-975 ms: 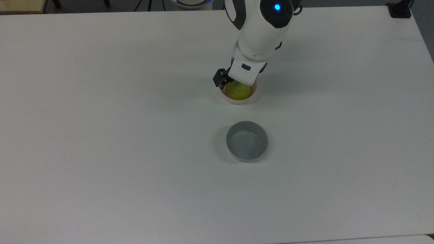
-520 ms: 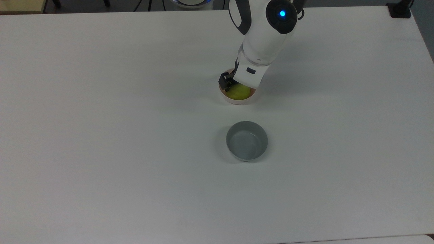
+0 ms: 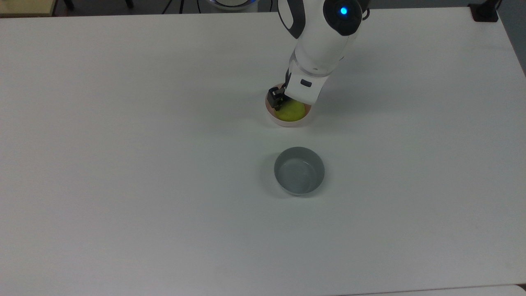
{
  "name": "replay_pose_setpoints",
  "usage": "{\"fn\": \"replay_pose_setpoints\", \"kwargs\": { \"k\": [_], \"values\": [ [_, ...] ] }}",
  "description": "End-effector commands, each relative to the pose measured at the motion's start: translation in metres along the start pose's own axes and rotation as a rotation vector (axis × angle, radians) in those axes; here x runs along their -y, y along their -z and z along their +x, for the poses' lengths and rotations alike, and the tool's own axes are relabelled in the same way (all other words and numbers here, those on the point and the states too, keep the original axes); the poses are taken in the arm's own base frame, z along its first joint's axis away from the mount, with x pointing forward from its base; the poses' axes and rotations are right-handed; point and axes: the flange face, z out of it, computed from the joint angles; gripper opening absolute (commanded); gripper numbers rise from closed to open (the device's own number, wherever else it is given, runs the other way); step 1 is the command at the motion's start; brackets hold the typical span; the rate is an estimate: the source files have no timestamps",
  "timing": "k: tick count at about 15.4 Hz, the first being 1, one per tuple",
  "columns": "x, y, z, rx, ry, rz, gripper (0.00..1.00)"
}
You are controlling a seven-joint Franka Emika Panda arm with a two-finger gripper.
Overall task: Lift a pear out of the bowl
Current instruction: 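Lift the pear out of the pink bowl and carry it aside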
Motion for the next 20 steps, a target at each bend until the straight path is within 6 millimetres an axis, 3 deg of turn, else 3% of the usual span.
{"fn": "replay_pose_setpoints", "kwargs": {
  "k": [1,5,7,8,11,12,15,17,20],
  "values": [
    [-0.009,0.061,-0.021,-0.012,0.006,0.042,0.09],
    [-0.027,0.097,-0.032,-0.041,-0.021,0.093,0.09],
    [-0.036,0.106,-0.037,-0.051,-0.035,0.095,0.09],
    [-0.048,0.107,-0.040,-0.055,-0.054,0.098,0.09],
    [-0.114,0.114,-0.057,-0.085,-0.123,0.109,0.09],
    [-0.153,0.109,-0.071,-0.088,-0.154,0.117,0.09],
    [-0.211,0.092,-0.093,-0.087,-0.211,0.124,0.10],
    [-0.224,0.081,-0.090,-0.108,-0.208,0.106,0.10],
    [-0.225,0.025,-0.063,-0.084,-0.212,0.105,0.11]
  ]
}}
